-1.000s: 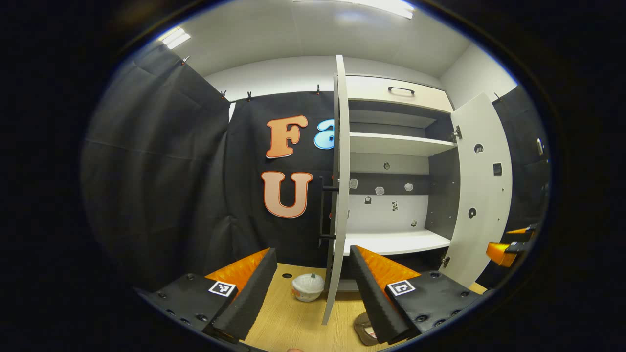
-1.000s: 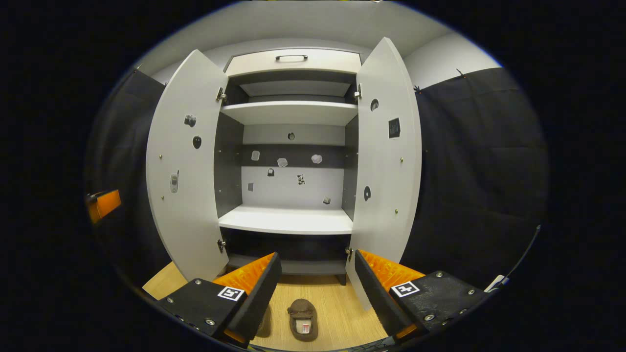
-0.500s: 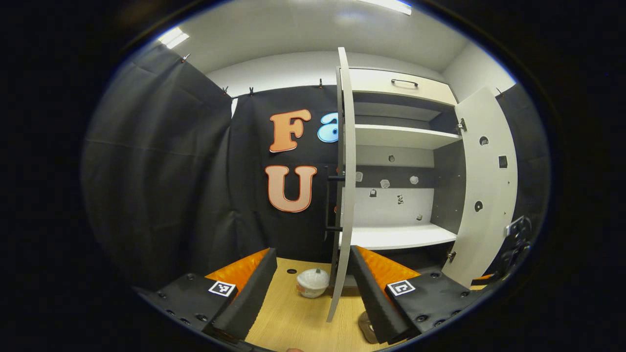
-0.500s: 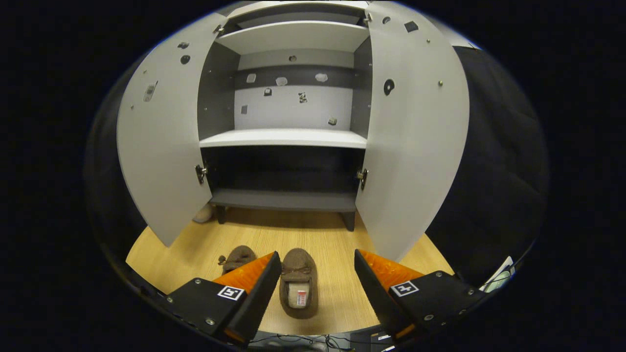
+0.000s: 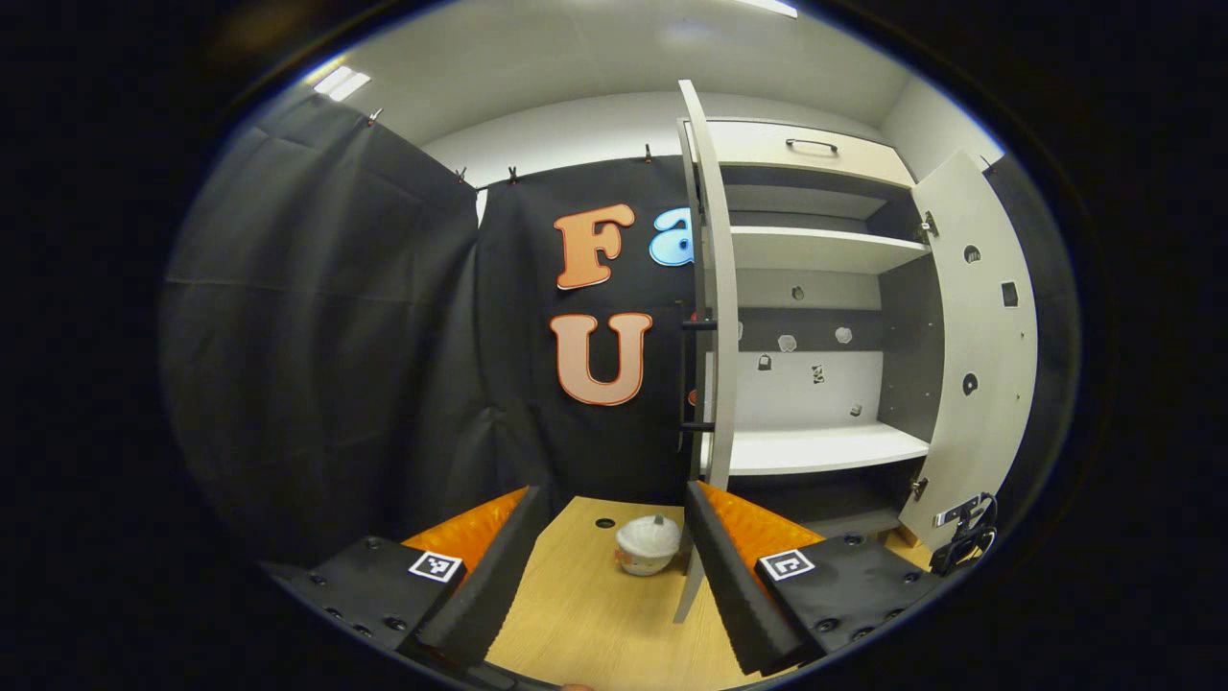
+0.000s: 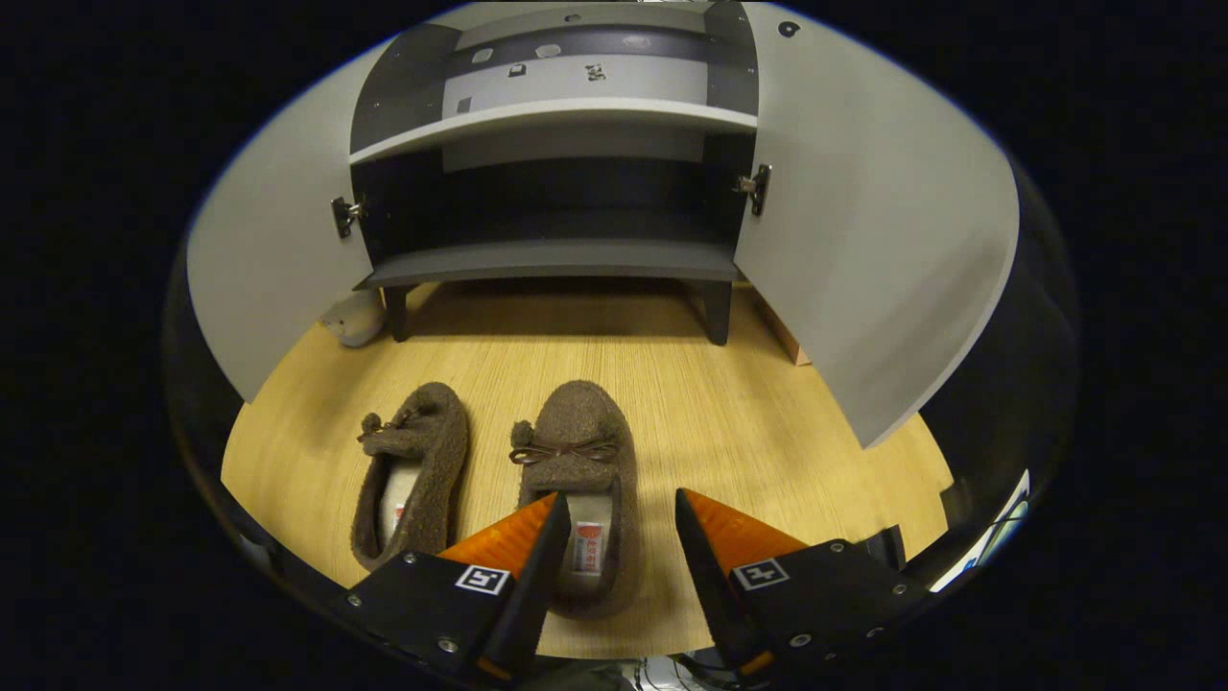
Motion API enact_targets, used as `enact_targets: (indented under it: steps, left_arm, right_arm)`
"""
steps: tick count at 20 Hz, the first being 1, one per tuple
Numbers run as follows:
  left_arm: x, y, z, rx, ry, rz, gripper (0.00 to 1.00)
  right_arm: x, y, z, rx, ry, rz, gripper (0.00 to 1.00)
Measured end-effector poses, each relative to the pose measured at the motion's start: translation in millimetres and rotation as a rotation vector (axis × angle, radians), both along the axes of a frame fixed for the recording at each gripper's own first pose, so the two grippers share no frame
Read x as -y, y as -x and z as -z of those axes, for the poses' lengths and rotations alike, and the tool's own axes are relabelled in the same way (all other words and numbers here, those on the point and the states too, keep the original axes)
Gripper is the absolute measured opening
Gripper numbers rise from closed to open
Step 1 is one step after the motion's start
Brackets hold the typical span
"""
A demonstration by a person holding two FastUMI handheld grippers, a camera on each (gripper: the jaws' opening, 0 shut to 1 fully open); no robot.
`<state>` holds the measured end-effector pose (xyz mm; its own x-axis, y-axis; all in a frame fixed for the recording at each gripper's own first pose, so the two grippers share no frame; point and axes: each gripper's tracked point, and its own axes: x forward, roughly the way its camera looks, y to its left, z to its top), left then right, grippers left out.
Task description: Grab one shoe with the right hand and put it into the shoe cabinet, grab the other shoe with the left hand and put it into the shoe cabinet; then close the right door with the right hand and the left door with the left hand.
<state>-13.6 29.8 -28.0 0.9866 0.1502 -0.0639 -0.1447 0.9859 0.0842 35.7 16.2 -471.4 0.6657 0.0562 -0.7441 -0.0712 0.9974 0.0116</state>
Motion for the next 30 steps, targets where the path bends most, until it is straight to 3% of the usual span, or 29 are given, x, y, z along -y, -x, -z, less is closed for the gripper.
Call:
enact_targets:
  steps: [4,6,9,11,13,18,24,30]
  left_arm:
    - [-7.4,0.8,1.5,-0.001,0.0,-0.029,0.94]
    - [-9.5,0.8,4.7,-0.01,-0.014,-0.038,0.97]
    - [-12.0,-0.4,8.6,-0.024,-0.026,-0.046,0.97]
    - [-11.6,-0.4,10.4,-0.027,-0.024,-0.044,0.96]
    - [-10.4,-2.0,8.1,-0.022,-0.028,-0.041,0.96]
    - [-5.1,-1.0,-1.1,0.007,-0.043,-0.018,0.96]
    - [-5.2,2.3,-5.9,0.034,-0.021,0.01,0.96]
    - [-22.0,5.2,-0.6,0.039,-0.01,0.001,0.96]
  right_arm:
    - [-2.2,-3.5,33.6,-0.079,-0.021,0.019,0.54]
    - [-3.2,-4.6,45.8,-0.106,-0.035,0.036,0.46]
    - [1.6,-7.7,50.9,-0.121,-0.037,0.074,0.31]
    - [3.5,-8.2,49.2,-0.127,-0.048,0.105,0.11]
    - [3.8,-6.9,41.0,-0.13,-0.054,0.124,0.04]
    - [-3.2,-18.8,-14.0,-0.071,-0.068,0.13,0.02]
    - [-20.4,-52.6,-115.1,0.044,-0.14,0.142,0.02]
    - [-47.5,-109.0,-224.6,0.204,-0.19,0.119,0.02]
